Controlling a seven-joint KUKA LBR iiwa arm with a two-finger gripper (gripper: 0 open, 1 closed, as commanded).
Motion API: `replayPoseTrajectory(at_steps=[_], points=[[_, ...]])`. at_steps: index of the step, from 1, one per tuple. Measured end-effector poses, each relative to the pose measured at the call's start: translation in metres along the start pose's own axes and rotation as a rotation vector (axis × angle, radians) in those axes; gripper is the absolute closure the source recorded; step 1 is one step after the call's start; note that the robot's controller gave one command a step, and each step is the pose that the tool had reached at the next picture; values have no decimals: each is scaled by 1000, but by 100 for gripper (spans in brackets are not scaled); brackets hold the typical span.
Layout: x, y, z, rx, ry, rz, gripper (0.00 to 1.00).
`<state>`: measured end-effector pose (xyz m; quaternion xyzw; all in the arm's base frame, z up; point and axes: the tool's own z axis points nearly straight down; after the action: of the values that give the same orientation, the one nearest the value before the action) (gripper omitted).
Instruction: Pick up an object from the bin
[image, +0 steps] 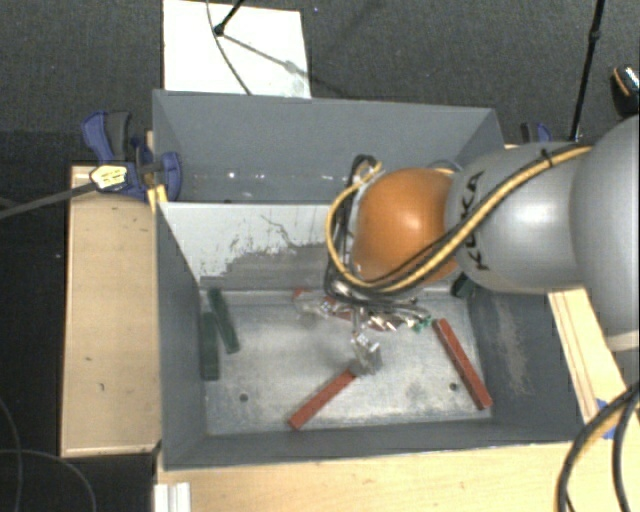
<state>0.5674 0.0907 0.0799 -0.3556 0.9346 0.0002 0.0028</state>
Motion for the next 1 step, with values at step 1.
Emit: replayPoseTrajectory(at_steps=[1], points=[[59, 39, 10, -4, 5, -162, 0]])
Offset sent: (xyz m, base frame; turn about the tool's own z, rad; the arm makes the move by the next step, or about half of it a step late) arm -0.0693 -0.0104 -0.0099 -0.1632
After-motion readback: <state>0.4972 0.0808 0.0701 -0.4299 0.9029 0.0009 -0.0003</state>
